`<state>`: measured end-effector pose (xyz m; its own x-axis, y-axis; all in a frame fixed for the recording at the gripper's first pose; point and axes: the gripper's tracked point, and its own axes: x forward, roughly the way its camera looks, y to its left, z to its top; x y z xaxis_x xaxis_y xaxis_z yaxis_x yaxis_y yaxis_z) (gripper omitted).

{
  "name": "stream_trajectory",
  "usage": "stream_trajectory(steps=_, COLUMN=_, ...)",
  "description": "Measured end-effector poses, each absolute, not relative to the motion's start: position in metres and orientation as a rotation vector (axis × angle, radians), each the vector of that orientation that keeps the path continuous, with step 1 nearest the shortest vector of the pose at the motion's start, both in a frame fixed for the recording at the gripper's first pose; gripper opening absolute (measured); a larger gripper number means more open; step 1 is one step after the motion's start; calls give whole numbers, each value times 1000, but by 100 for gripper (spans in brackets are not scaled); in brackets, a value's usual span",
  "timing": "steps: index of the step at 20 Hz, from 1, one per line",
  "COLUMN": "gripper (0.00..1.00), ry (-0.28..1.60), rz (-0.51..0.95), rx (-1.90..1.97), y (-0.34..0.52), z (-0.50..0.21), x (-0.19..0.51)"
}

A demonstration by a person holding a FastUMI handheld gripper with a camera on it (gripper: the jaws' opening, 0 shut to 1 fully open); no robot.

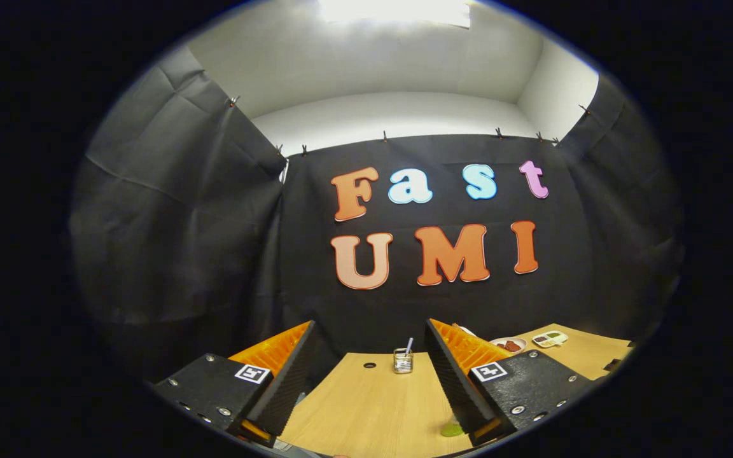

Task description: Take the bottle from table, then pour the juice into the cup, finally place the bottle on the coaster

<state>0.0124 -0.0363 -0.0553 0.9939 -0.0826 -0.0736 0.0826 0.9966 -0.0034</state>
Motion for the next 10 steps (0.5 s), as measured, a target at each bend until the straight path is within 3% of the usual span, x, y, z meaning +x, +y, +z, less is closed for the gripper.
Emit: stream_trajectory(steps=10, gripper=99, ry=202, rz=-193, rx=5, y=-106, z=-168, x=1)
